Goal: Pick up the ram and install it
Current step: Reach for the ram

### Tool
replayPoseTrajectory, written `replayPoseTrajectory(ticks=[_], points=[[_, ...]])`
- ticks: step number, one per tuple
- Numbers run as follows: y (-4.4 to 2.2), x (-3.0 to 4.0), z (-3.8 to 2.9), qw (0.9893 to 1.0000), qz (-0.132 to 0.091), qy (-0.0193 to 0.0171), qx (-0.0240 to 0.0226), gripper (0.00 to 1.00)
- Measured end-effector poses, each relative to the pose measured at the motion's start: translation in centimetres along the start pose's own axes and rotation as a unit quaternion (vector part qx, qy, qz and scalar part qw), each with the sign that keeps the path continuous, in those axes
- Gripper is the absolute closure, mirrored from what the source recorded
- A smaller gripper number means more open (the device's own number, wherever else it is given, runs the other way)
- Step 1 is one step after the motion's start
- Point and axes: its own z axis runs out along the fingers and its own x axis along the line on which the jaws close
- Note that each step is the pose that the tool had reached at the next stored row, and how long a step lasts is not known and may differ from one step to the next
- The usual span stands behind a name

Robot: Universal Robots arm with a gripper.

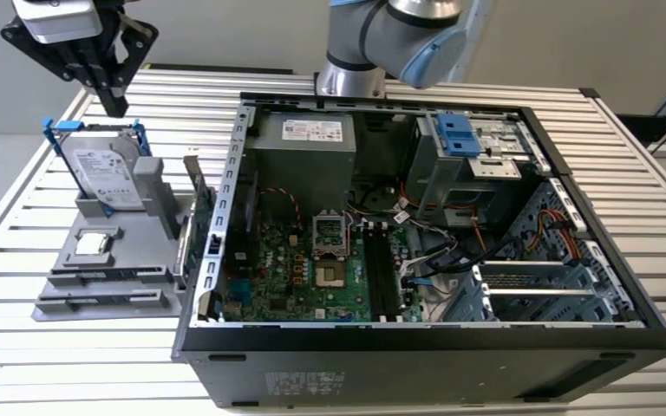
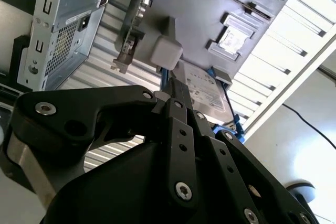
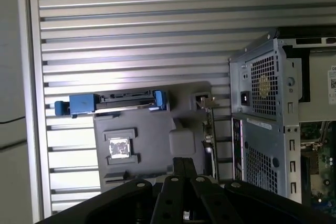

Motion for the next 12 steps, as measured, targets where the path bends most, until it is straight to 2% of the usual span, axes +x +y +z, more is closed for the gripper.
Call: replayPoseTrajectory(ticks=[12], points=[[-0.07, 1.0, -0.02, 1.0, 0.0, 0.0, 0.0, 1.0]])
